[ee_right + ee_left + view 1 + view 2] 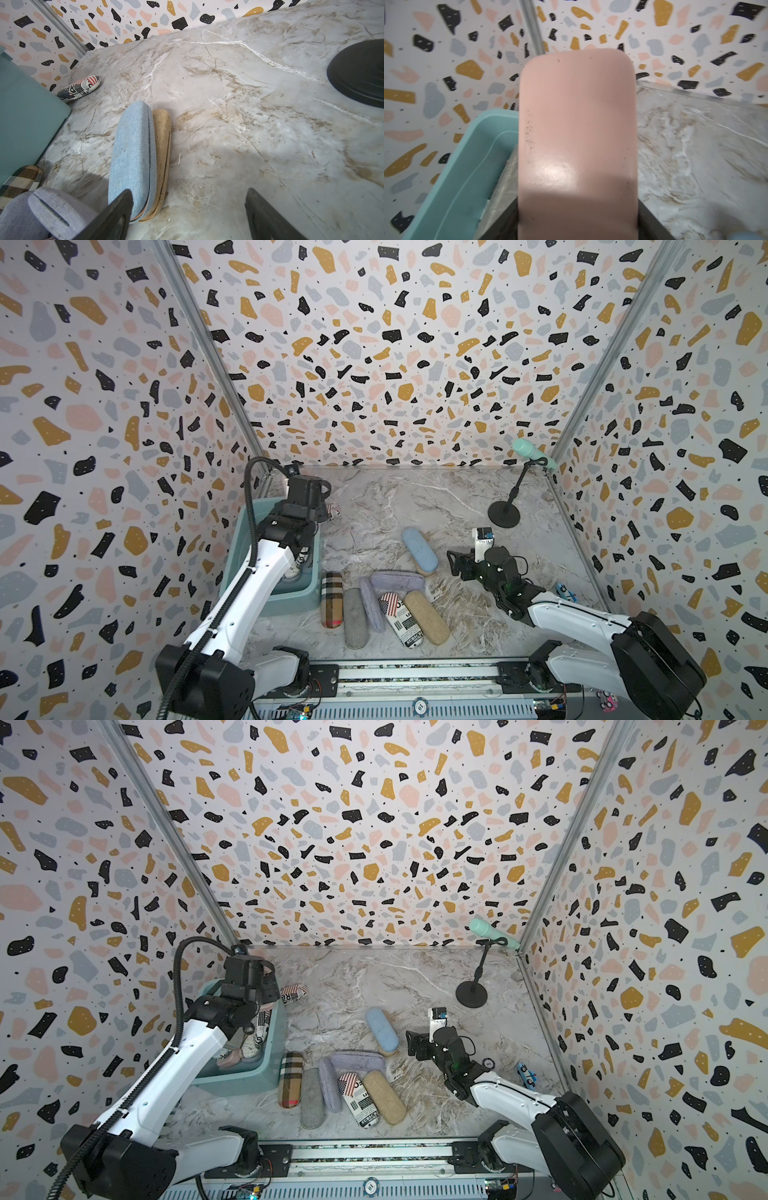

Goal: Put the glasses cases into the storage boxes
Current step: Place the glasses case in the storage box.

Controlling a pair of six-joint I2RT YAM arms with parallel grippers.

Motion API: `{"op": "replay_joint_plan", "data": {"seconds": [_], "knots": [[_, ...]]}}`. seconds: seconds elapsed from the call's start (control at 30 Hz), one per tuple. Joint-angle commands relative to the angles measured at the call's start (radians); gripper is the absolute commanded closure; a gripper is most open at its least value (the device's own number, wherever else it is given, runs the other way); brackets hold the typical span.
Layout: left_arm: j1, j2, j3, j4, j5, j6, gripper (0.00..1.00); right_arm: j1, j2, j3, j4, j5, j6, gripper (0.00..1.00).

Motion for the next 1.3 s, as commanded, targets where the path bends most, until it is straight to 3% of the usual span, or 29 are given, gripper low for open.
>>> {"op": "replay_joint_plan", "data": {"seconds": [0.0, 0.13, 0.37, 0.57, 0.77, 0.9, 1.27], "knots": [[0.108, -0.035, -0.036, 0.016, 0.047, 0.006, 0.41, 0.006, -0.014, 0.019, 0.006, -0.001, 0.009, 0.14], [0.205, -0.033, -0.113, 0.079, 0.163, 0.002, 0.41, 0.006, -0.01, 0.02, 0.006, 0.0, 0.009, 0.14], [0.266, 0.074, -0.15, 0.108, 0.269, -0.005, 0.4, 0.006, -0.005, 0.022, 0.006, 0.002, 0.007, 0.14], [0.276, 0.115, -0.141, 0.104, 0.238, -0.042, 0.37, 0.007, -0.017, 0.019, 0.004, 0.004, 0.007, 0.14], [0.277, 0.122, -0.103, 0.089, 0.23, -0.055, 0.21, 0.006, -0.016, 0.022, 0.0, 0.003, 0.006, 0.13], [0.277, 0.102, -0.069, 0.067, 0.244, -0.043, 0.17, 0.007, -0.022, 0.019, 0.0, 0.005, 0.006, 0.12], [0.274, 0.023, -0.015, 0.048, 0.343, -0.041, 0.17, 0.006, -0.009, 0.022, 0.004, 0.0, 0.007, 0.13]]}}
